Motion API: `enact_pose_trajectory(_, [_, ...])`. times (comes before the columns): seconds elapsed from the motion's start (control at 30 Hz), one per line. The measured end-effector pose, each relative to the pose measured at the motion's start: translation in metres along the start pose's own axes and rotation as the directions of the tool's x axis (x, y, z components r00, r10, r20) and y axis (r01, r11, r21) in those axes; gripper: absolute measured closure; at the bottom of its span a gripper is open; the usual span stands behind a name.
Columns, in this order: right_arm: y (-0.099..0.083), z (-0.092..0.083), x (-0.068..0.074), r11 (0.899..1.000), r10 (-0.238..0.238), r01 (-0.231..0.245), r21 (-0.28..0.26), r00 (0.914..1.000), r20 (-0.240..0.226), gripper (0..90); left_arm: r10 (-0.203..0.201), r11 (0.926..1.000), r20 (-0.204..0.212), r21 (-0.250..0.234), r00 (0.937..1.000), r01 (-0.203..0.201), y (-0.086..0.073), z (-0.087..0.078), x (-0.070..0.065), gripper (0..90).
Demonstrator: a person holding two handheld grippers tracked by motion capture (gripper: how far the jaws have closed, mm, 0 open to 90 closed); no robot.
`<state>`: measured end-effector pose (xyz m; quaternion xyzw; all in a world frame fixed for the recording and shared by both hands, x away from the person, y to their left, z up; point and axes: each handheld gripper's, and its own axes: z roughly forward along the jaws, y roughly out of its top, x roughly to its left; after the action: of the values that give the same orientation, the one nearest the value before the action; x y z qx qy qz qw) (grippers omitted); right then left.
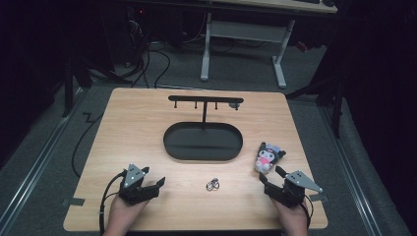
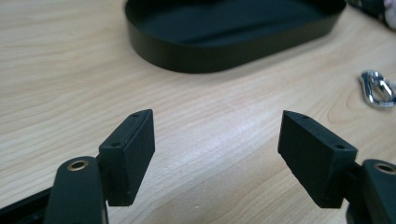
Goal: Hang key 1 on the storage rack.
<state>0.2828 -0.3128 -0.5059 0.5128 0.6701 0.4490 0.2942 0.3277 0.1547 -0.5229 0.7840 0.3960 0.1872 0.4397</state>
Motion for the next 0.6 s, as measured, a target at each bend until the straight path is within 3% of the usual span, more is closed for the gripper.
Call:
enact_pose_trajectory(0.07, [-0.001, 0.0, -0.005, 1.0, -0.003, 0.003, 0.009, 1.0, 0.007, 28.9, 0.046, 0.9986, -0.021, 0.026, 0.9987, -0.046, 0.001, 0.005, -0.004, 28.1])
enact_pose_trajectory(0.1, [-0.001, 0.001, -0.007, 1.0, 0.0, 0.0, 0.008, 0.9999, 0.011, 28.9, 0.052, 0.9977, -0.049, 0.047, 0.9974, -0.049, 0.002, 0.007, -0.007, 28.0])
enact_pose_trajectory(0.2, [-0.002, 0.001, -0.009, 1.0, 0.022, -0.023, 0.012, 0.9997, 0.011, 28.9, 0.042, 0.9962, -0.036, 0.078, 0.9985, -0.039, 0.0, 0.009, -0.013, 25.2])
enact_pose_trajectory(0.37, [-0.002, -0.002, -0.005, 1.0, -0.017, 0.016, 0.018, 0.9998, 0.01, 28.9, 0.019, 0.9985, -0.029, 0.051, 0.9994, -0.017, 0.004, 0.007, -0.019, 19.8])
enact_pose_trajectory(0.47, [-0.001, -0.002, -0.004, 1.0, -0.009, 0.009, 0.02, 0.9999, 0.008, 29.3, -0.012, 0.9994, -0.006, 0.033, 0.9999, 0.012, 0.006, 0.003, -0.016, 18.8])
enact_pose_trajectory(0.6, [-0.003, -0.003, 0.0, 0.999, -0.023, 0.023, 0.026, 0.9997, 0.0, 30.7, -0.003, 0.9999, 0.028, 0.013, 0.9996, 0.003, 0.012, -0.004, -0.015, 15.3])
